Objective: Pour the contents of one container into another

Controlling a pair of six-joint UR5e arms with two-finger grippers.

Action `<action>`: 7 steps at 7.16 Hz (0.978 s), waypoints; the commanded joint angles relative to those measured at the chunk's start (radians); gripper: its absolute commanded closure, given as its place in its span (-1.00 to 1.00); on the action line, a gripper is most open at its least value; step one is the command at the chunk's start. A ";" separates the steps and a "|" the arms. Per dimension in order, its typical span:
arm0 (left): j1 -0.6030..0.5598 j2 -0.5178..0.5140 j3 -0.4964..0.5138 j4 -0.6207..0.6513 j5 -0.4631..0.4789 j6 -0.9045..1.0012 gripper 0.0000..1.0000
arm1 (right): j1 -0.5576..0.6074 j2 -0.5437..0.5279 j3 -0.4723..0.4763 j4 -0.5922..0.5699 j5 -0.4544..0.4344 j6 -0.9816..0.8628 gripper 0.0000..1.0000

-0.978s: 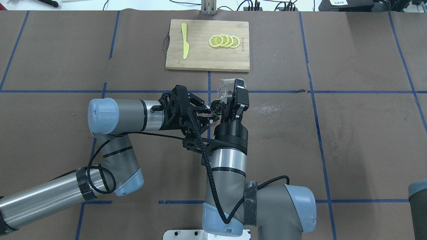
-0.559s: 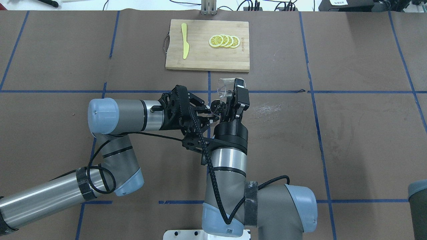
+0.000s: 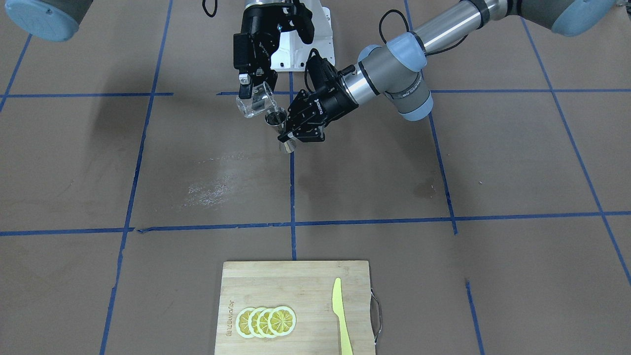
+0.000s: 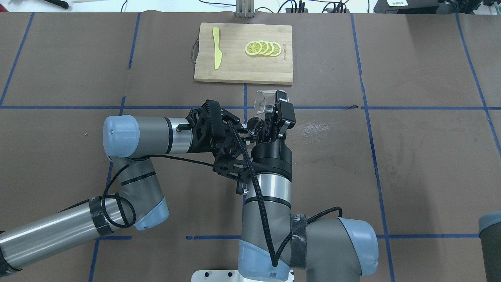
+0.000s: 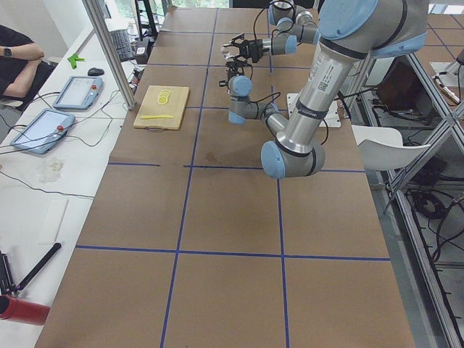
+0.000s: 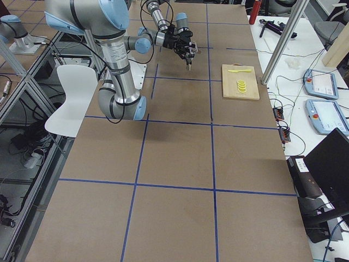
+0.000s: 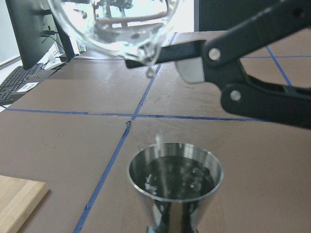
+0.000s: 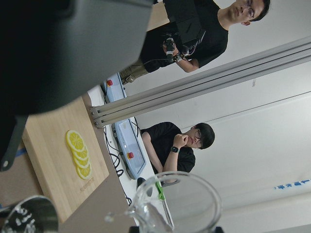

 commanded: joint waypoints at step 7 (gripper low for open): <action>0.000 0.006 -0.003 0.000 0.000 -0.001 1.00 | 0.010 -0.083 0.124 0.296 0.221 0.377 1.00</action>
